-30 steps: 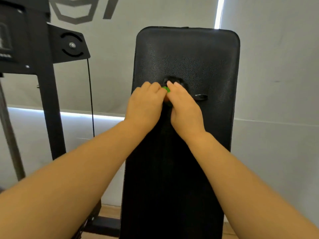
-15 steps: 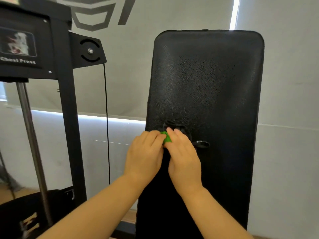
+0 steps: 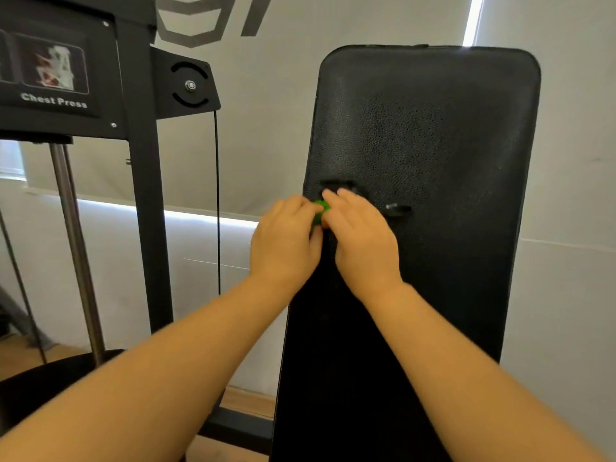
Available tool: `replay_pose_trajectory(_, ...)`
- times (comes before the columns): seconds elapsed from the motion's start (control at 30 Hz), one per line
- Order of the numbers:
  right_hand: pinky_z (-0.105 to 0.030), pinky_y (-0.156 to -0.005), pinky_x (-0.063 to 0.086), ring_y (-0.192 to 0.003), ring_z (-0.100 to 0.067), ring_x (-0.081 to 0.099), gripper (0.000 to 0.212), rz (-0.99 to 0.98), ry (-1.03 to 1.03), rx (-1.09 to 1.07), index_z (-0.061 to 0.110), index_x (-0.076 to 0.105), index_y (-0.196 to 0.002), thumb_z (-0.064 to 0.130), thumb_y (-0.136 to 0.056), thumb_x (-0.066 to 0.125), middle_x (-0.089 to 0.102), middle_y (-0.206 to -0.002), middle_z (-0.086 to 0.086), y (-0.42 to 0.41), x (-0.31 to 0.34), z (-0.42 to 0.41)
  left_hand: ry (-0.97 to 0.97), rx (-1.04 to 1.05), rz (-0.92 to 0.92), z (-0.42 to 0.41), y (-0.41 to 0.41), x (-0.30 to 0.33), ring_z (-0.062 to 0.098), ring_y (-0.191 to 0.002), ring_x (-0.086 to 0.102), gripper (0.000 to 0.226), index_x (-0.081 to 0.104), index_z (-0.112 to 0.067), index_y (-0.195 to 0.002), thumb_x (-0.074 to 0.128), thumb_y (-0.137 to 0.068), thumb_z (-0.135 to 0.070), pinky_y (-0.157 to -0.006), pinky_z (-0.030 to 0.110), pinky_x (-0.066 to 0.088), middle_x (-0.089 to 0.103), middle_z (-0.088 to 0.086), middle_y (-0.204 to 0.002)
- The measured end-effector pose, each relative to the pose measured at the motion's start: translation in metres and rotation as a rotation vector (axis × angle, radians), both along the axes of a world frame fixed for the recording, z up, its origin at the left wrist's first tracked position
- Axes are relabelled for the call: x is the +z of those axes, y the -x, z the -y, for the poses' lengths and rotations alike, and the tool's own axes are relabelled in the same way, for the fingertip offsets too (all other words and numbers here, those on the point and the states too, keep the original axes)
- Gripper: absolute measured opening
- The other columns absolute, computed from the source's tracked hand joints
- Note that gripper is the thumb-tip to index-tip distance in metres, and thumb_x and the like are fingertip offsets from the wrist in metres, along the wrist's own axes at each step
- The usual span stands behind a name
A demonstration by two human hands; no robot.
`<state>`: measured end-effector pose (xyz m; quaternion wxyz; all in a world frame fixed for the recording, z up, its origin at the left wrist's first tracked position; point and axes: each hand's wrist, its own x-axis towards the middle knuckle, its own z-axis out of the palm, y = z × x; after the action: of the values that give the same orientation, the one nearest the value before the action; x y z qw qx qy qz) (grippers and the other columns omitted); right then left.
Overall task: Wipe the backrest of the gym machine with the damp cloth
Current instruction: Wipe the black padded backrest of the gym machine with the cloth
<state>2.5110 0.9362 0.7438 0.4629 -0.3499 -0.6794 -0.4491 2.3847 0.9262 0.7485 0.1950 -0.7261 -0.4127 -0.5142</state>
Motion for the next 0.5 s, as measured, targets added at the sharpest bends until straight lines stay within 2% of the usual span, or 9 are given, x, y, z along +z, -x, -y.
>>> replay_pose_trajectory(0.13, -0.032, -0.093, 0.034, -0.097, -0.035, 0.067, 0.036, 0.060, 0.017, -0.041, -0.002, 0.069, -0.096, 0.004, -0.075, 0.041, 0.070, -0.104, -0.017, 0.006, 0.056, -0.013, 0.075, 0.092, 0.058, -0.008, -0.003, 0.052, 0.028, -0.098, 0.052, 0.019, 0.062, -0.011, -0.104, 0.049, -0.090, -0.014, -0.074, 0.037, 0.042, 0.057, 0.010, -0.104)
replay_pose_trajectory(0.23, -0.030, -0.089, 0.034, -0.098, -0.037, 0.065, 0.038, 0.037, 0.099, -0.029, -0.004, 0.067, -0.103, -0.006, -0.071, 0.046, 0.069, -0.103, -0.021, 0.010, 0.079, -0.012, 0.097, 0.149, 0.019, -0.013, -0.003, 0.079, 0.028, -0.101, 0.052, 0.020, 0.061, -0.012, -0.105, 0.047, -0.091, -0.014, -0.077, 0.037, 0.042, 0.056, 0.010, -0.110)
replay_pose_trajectory(0.33, -0.034, -0.101, 0.033, -0.118, -0.037, 0.055, 0.044, -0.081, 0.233, 0.036, -0.004, 0.062, -0.114, -0.013, -0.073, 0.049, 0.062, -0.121, -0.021, 0.014, 0.072, -0.005, 0.087, 0.108, 0.047, -0.012, -0.002, 0.069, 0.027, -0.097, 0.051, 0.018, 0.060, -0.011, -0.104, 0.046, -0.092, -0.014, -0.074, 0.037, 0.041, 0.055, 0.010, -0.107)
replay_pose_trajectory(0.43, -0.037, -0.098, 0.039, -0.112, -0.037, 0.059, 0.040, -0.122, 0.220, 0.081, -0.003, 0.066, -0.108, -0.009, -0.072, 0.050, 0.066, -0.115, -0.019, 0.019, 0.050, -0.002, 0.085, 0.061, 0.100, -0.010, -0.001, 0.042, 0.026, -0.092, 0.051, 0.014, 0.059, -0.010, -0.099, 0.048, -0.090, -0.013, -0.071, 0.038, 0.042, 0.055, 0.010, -0.102)
replay_pose_trajectory(0.5, -0.033, -0.099, 0.037, -0.109, -0.036, 0.061, 0.038, -0.149, 0.198, 0.116, -0.002, 0.066, -0.108, 0.000, -0.076, 0.044, 0.067, -0.113, -0.018, 0.021, 0.028, 0.002, 0.051, 0.034, 0.080, -0.007, 0.001, 0.020, 0.030, -0.085, 0.052, 0.007, 0.059, -0.008, -0.089, 0.053, -0.085, -0.008, -0.066, 0.040, 0.044, 0.056, 0.012, -0.093)
